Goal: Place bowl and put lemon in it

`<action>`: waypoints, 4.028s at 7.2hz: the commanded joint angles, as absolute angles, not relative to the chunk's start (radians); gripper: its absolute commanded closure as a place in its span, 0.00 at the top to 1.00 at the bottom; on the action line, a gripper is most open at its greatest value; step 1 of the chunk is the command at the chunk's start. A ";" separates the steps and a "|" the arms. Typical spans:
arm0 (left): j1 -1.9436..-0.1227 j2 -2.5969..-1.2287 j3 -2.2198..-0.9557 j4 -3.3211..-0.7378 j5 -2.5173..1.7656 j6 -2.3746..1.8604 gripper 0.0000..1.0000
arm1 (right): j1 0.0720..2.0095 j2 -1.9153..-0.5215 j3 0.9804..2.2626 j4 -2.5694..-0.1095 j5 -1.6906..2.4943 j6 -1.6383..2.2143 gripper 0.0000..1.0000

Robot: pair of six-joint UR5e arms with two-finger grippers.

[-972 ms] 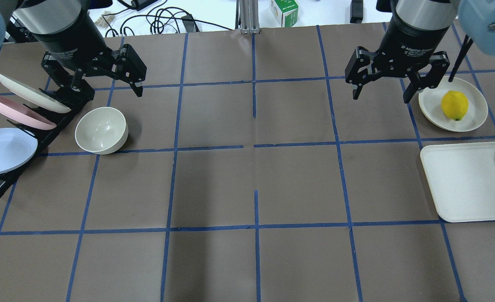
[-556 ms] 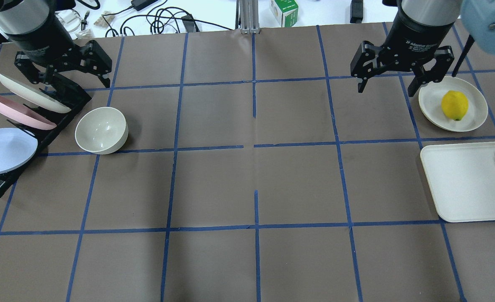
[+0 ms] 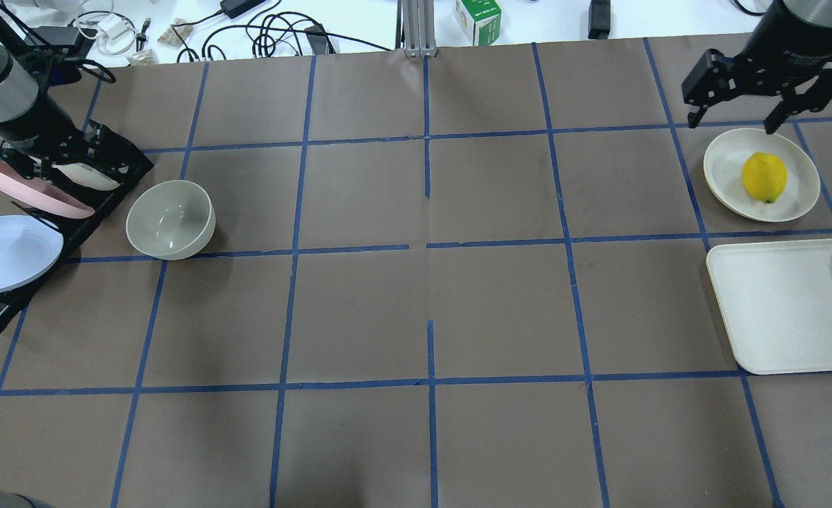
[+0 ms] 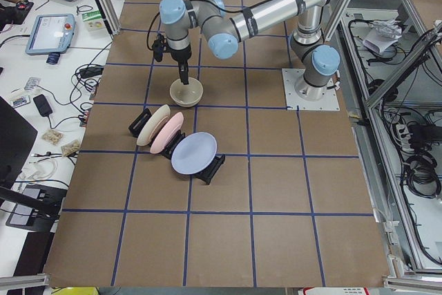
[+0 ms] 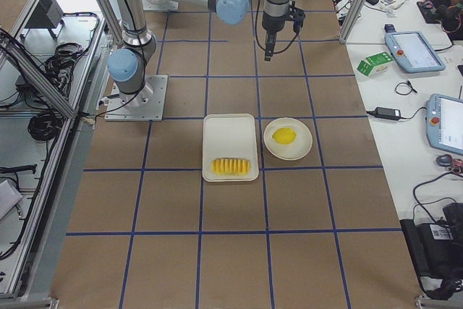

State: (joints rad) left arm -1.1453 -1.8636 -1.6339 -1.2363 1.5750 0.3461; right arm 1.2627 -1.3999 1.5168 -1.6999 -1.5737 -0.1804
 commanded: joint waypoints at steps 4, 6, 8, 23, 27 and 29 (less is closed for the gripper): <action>-1.118 -2.011 -1.720 -1.043 1.554 0.489 1.00 | 1.066 -1.113 1.516 -2.038 -1.571 -0.584 1.00; -1.117 -2.013 -1.749 -1.034 1.555 0.485 1.00 | 1.063 -1.043 1.512 -2.135 -1.574 -0.583 1.00; -1.118 -2.029 -1.752 -1.012 1.555 0.480 0.97 | 1.054 -0.991 1.508 -2.137 -1.557 -0.565 1.00; -1.458 -1.871 -1.695 -1.187 1.453 0.220 0.00 | 1.165 -1.165 1.339 -1.685 -1.589 -0.361 0.00; -1.706 -1.960 -1.726 -1.019 1.341 -0.139 0.00 | 1.285 -1.239 1.345 -1.573 -1.586 -0.211 0.00; -1.764 -1.994 -1.773 -0.932 1.347 -0.158 0.00 | 1.374 -1.253 1.344 -1.566 -1.572 -0.142 0.00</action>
